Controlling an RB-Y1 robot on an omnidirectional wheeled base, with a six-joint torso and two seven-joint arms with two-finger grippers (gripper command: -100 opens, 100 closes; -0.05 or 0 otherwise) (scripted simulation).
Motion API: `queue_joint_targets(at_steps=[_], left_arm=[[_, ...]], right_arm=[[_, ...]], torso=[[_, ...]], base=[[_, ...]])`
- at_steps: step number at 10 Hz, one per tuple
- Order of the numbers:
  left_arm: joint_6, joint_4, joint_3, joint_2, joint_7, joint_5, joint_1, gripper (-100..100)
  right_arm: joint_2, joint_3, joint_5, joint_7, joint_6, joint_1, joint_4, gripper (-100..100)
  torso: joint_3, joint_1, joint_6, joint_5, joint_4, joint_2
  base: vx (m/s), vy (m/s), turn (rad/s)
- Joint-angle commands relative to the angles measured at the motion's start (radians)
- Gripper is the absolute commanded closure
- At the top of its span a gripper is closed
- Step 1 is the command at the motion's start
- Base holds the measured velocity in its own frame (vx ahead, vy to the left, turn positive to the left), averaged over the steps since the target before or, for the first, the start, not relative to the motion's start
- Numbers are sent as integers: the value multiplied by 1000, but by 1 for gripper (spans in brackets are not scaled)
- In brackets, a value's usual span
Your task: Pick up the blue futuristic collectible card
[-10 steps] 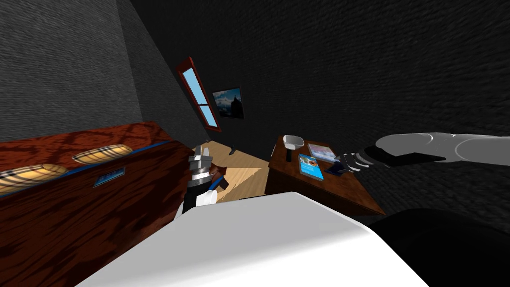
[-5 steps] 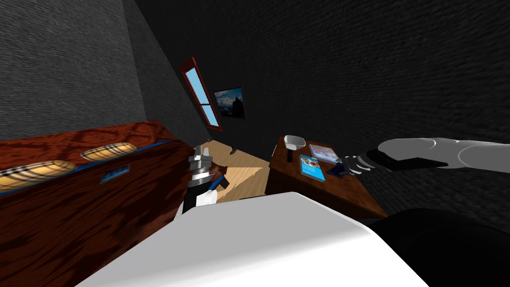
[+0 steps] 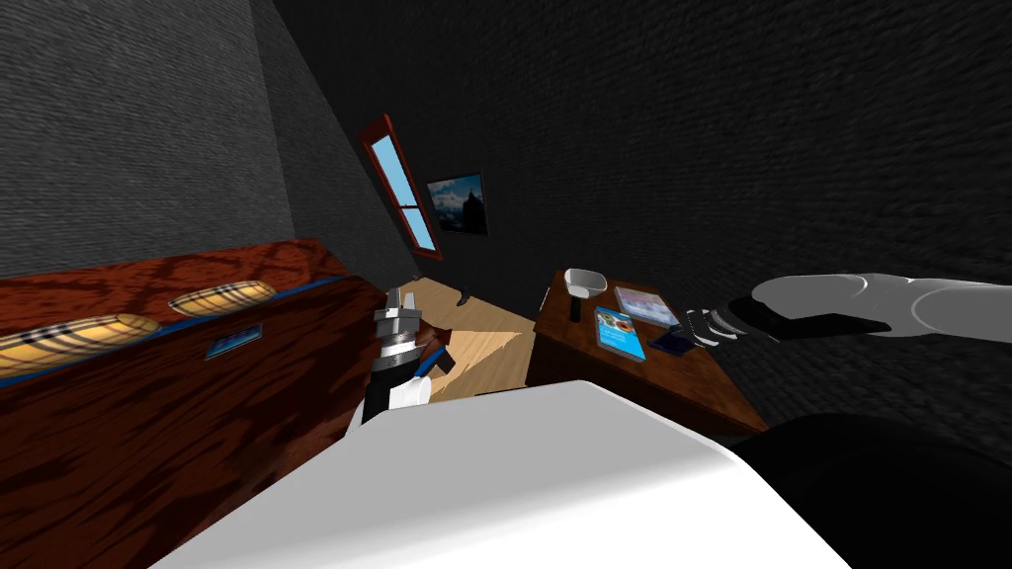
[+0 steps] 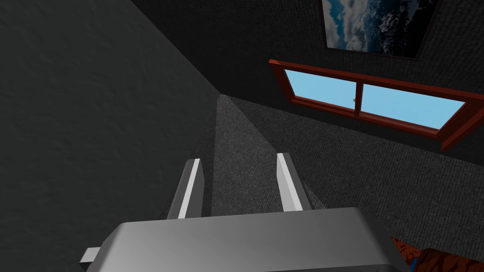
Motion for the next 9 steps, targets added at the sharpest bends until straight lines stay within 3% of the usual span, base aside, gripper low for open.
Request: queue_joint_targets(at_steps=[1,3,4,5,7,8,9], left_arm=[[0,0,0,0,0,0,0,0],[0,0,0,0,0,0,0,0],[0,0,0,0,0,0,0,0],[0,0,0,0,0,0,0,0],[0,0,0,0,0,0,0,0],[0,0,0,0,0,0,0,0],[0,0,0,0,0,0,0,0]], right_arm=[[0,0,0,0,0,0,0,100],[0,1,0,0,-2,1,-1,100],[0,1,0,0,-2,1,-1,0],[-28,-5,-15,-3,-20,-1,-12,100],[-51,-14,-21,-8,-35,-5,-16,100],[-51,-1,-43,6,-13,9,-24,100],[-54,-1,-45,5,-14,8,-24,0]], torso=[[0,0,0,0,0,0],[0,-2,-1,-1,0,0],[0,-2,-1,-1,0,0],[0,-3,-1,-1,0,0],[0,-1,-1,0,1,-1],[0,-1,-1,0,1,-1],[0,-2,-1,0,1,0]], base=[[0,0,0],[0,0,0],[0,0,0],[20,10,-79],[12,16,-72],[4,3,-16],[0,0,0]])
